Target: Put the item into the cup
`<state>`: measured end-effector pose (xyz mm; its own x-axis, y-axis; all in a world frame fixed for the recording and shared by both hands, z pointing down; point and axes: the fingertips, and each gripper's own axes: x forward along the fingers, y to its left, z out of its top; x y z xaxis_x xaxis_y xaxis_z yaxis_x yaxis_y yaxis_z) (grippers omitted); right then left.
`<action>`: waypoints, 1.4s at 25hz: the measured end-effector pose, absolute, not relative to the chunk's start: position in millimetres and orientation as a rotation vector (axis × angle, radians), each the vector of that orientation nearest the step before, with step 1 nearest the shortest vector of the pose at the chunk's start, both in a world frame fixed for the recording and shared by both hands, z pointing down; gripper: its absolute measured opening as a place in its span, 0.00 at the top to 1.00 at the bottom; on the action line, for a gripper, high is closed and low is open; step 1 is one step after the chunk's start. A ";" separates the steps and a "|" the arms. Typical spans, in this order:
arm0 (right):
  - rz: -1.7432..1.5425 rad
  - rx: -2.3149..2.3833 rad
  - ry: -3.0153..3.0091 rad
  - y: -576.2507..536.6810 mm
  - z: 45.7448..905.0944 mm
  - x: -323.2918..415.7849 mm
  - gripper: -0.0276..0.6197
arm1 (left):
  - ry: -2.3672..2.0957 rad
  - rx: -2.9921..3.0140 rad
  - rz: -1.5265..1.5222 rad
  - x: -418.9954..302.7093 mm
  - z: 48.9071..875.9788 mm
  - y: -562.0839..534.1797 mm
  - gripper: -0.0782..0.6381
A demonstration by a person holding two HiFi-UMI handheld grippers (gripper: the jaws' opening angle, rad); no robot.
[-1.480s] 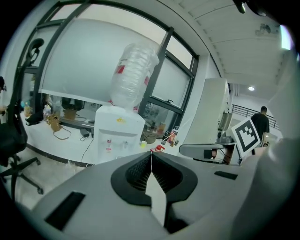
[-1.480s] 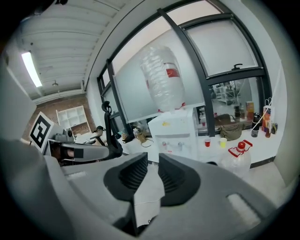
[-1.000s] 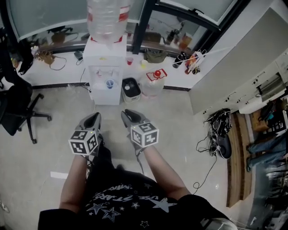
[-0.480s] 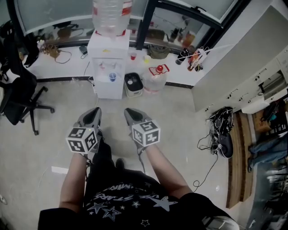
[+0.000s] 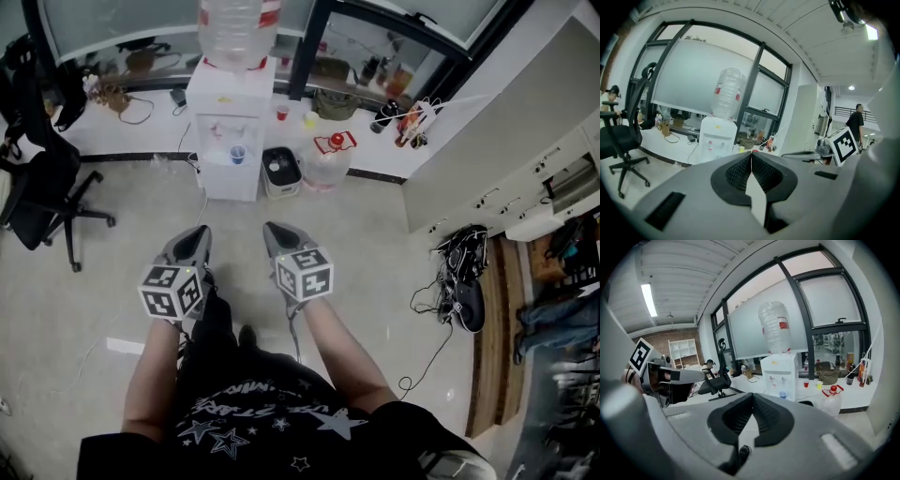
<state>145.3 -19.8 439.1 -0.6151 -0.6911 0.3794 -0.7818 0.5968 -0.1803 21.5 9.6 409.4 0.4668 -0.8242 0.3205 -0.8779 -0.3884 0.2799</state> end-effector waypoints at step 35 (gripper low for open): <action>0.454 1.235 -2.519 -49.5 444.6 127.3 0.96 | -1.351 2.308 0.183 4.8 427.3 -26.8 0.88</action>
